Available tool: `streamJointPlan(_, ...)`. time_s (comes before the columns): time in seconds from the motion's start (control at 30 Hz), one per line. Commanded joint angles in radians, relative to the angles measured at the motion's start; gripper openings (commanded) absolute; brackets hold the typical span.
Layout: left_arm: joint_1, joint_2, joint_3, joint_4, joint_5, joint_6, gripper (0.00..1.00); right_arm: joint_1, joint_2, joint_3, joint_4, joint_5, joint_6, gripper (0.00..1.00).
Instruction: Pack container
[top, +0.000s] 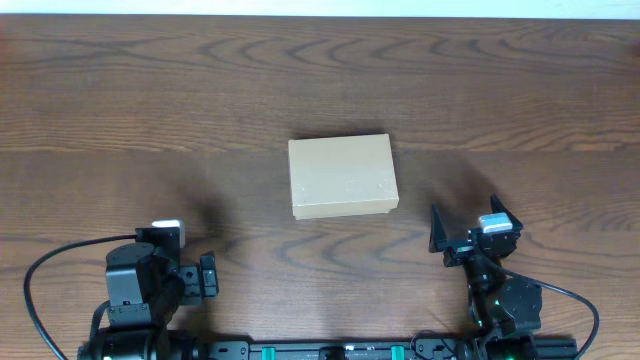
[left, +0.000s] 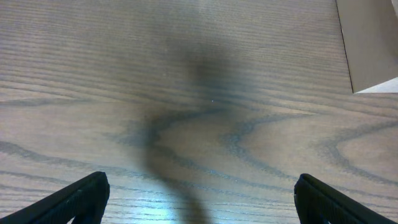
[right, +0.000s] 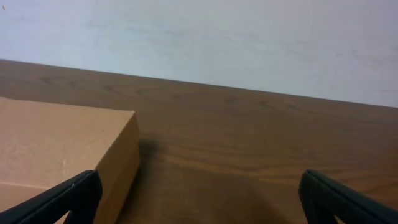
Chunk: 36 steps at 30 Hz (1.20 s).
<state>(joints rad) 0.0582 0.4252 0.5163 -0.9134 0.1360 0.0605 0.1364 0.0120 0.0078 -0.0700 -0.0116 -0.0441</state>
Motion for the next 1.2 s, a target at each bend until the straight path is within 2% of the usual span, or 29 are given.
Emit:
streamJointPlan(0.0, 0.004, -0.005, 0.000, -0.002, 0.011, 0.014, 0.95, 0.005, -0.006, -0.002, -0.006, 0.004, 0.008, 0.99)
streamJointPlan(1.07, 0.004, -0.005, 0.000, -0.002, 0.010, 0.015, 0.95, 0.005, -0.006, -0.002, -0.005, 0.003, 0.010, 0.99)
streamJointPlan(1.17, 0.003, -0.031, -0.005, 0.039, -0.016, 0.025, 0.95, 0.005, -0.006, -0.002, -0.005, 0.003, 0.009, 0.99)
